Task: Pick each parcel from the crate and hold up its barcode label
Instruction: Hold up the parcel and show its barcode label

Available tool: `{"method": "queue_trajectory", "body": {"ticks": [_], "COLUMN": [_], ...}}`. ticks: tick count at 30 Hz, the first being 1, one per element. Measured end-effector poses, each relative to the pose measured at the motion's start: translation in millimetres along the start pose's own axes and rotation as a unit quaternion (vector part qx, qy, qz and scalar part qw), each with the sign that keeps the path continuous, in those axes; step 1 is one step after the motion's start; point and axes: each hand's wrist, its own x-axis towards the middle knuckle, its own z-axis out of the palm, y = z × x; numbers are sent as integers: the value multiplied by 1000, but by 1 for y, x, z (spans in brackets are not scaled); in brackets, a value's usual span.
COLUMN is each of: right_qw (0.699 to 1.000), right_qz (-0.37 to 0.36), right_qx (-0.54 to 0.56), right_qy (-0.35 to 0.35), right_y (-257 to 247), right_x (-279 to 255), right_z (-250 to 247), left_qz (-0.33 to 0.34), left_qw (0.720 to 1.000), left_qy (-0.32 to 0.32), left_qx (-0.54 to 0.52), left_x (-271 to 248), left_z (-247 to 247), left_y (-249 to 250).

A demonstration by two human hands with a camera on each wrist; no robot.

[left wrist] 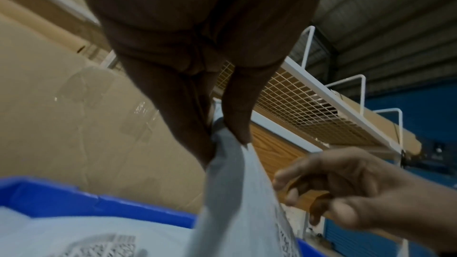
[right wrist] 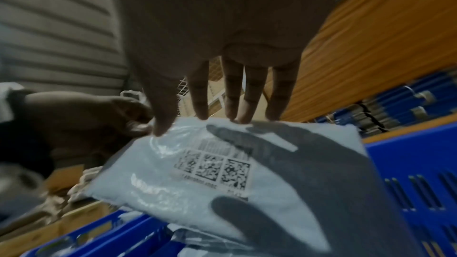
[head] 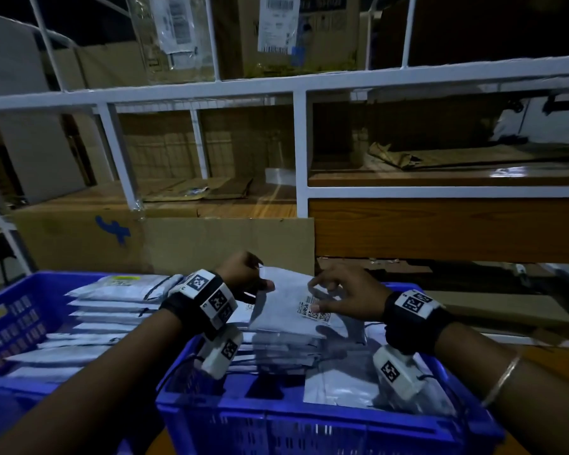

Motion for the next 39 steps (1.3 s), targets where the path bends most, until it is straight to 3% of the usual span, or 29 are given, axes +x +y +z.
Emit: {"method": "queue_trajectory", "body": {"ticks": [6,10,28,32,39], "right_qw": [998,995,961,961,986], "right_qz": [58,84,117,122,92], "right_qx": [-12,50,235,242,139], "right_qy": [18,28,89,56,-17], "right_y": [16,25,20,13,-12], "right_x": [7,5,6,8,33], "right_z": [-3,-3,-5,-3,3], "left_qz": [56,79,76,84,105], "left_qw": [998,997,995,996,993], "left_qy": [8,7,41,37,31], "left_qx": [2,-2,-42,7,42], "left_x": [-2,-1,15,21,26], "left_z": [-13,-24,-52,-63,-70], "left_y": [-7,-14,-42,-47,-53]}}
